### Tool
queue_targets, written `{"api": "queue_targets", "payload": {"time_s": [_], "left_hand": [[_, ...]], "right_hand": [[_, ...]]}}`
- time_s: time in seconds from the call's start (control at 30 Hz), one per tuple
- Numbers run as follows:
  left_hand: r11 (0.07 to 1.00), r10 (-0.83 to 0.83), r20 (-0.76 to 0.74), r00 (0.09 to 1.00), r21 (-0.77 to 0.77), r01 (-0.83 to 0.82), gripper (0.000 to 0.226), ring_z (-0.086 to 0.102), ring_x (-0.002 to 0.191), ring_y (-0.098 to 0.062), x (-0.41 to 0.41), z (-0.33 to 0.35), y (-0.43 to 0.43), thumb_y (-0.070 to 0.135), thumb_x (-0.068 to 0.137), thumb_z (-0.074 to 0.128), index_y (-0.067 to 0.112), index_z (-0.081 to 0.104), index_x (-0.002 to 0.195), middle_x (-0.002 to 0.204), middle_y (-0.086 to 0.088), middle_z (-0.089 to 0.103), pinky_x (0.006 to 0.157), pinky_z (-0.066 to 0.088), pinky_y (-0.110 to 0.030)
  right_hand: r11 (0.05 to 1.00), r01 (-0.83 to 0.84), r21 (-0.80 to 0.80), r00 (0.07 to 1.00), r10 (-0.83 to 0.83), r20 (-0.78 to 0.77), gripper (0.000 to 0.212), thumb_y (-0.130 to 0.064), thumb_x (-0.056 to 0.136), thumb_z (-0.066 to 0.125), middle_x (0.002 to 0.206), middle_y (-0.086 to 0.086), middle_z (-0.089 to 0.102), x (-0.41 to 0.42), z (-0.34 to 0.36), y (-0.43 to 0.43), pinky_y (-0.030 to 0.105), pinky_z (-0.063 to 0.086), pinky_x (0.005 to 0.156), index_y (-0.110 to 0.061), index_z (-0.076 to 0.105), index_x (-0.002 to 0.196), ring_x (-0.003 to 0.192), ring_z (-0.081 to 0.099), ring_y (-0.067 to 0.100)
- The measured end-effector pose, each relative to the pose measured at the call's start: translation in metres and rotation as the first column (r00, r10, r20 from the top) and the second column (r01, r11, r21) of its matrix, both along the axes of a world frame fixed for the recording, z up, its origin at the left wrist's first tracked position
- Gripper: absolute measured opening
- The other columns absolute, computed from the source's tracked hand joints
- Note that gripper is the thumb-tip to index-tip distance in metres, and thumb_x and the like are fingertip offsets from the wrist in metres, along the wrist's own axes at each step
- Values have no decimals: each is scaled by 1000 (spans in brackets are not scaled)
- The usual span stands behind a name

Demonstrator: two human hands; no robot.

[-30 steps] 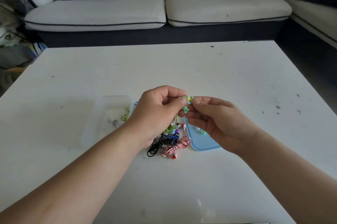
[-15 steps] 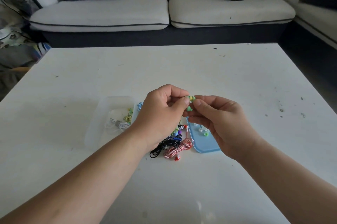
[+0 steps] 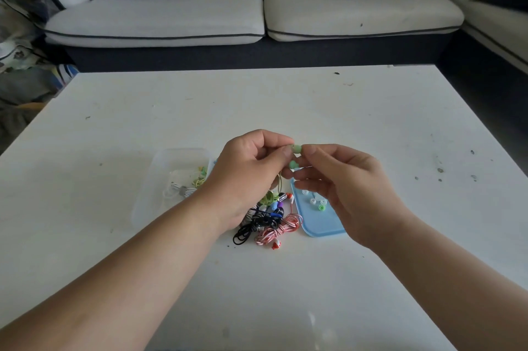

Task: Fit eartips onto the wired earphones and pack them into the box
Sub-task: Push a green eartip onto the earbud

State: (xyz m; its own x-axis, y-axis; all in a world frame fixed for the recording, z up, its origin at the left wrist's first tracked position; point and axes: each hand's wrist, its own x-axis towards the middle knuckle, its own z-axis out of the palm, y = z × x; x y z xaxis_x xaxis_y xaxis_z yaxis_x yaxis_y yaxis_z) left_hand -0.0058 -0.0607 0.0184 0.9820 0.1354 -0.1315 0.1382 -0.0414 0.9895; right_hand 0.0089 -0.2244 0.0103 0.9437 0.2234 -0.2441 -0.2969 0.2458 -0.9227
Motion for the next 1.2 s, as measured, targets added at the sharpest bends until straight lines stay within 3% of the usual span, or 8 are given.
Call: {"api": "queue_targets", "payload": {"time_s": [0.23, 0.5, 0.7, 0.77, 0.87, 0.97, 1.1, 1.2], "left_hand": [[987, -87, -23, 996, -134, 83, 13, 64, 67, -11, -2, 4, 0, 3, 99, 64, 9, 74, 105, 75, 0, 69, 53, 45, -21], [981, -117, -53, 992, -159, 107, 13, 66, 66, -10, -5, 2, -2, 4, 98, 65, 6, 74, 107, 75, -1, 72, 55, 47, -20], [991, -67, -86, 994, -121, 56, 11, 68, 68, -13, -2, -3, -9, 4, 97, 67, 10, 74, 102, 82, -4, 75, 57, 49, -22], [992, -57, -127, 990, -116, 42, 10, 69, 69, -13, -3, -5, -9, 5, 97, 68, 11, 74, 102, 83, -4, 76, 58, 50, -24], [992, -61, -174, 983, -119, 41, 10, 67, 68, -11, -5, -6, -9, 6, 97, 69, 10, 74, 105, 82, -3, 76, 56, 50, -22], [992, -64, -189, 980, -119, 41, 10, 67, 67, -11, -5, -6, -9, 7, 97, 69, 10, 74, 105, 82, -2, 75, 59, 53, -23], [991, -68, -192, 979, -125, 44, 10, 67, 68, -13, -5, -7, -8, 6, 96, 70, 11, 74, 105, 82, -3, 75, 64, 53, -28], [990, -66, -191, 979, -135, 40, 10, 66, 68, -14, -6, -6, -6, 6, 96, 70, 10, 73, 105, 82, -5, 75, 61, 54, -25]], "right_hand": [[983, -124, 134, 984, 139, -110, 40, -18, 87, 68, 111, 38, 66, 6, -1, -11, 33, 62, 77, 11, 66, 114, 101, 65, 38], [981, -160, 113, 980, 172, -104, 44, -21, 88, 67, 102, 23, 69, 6, -6, -15, 30, 60, 69, 11, 64, 118, 94, 65, 31], [984, -68, -162, 996, 56, -75, 17, -19, 95, 71, 79, 12, 71, 8, -7, -27, 33, 59, 67, -1, 72, 96, 68, 66, 24], [895, -79, -439, 997, 74, -29, 19, -21, 94, 73, 77, 15, 73, 11, -13, -34, 40, 57, 69, -3, 73, 89, 65, 67, 24], [575, -102, -812, 972, 232, 42, 16, -18, 89, 70, 74, 12, 72, 11, -34, -38, 36, 57, 65, -7, 70, 78, 58, 66, 20], [304, -110, -946, 925, 380, 15, 21, -20, 90, 65, 70, 6, 65, 10, -55, -33, 32, 48, 57, -13, 64, 70, 66, 60, 27], [190, -65, -980, 918, 397, 16, 32, -17, 90, 55, 59, 2, 48, 14, -69, -28, 28, 30, 47, -16, 46, 59, 56, 41, 20], [188, -54, -981, 933, 360, 18, 21, -13, 87, 53, 69, 11, 61, 17, -74, -28, 30, 38, 51, -8, 58, 67, 60, 49, 25]]}}
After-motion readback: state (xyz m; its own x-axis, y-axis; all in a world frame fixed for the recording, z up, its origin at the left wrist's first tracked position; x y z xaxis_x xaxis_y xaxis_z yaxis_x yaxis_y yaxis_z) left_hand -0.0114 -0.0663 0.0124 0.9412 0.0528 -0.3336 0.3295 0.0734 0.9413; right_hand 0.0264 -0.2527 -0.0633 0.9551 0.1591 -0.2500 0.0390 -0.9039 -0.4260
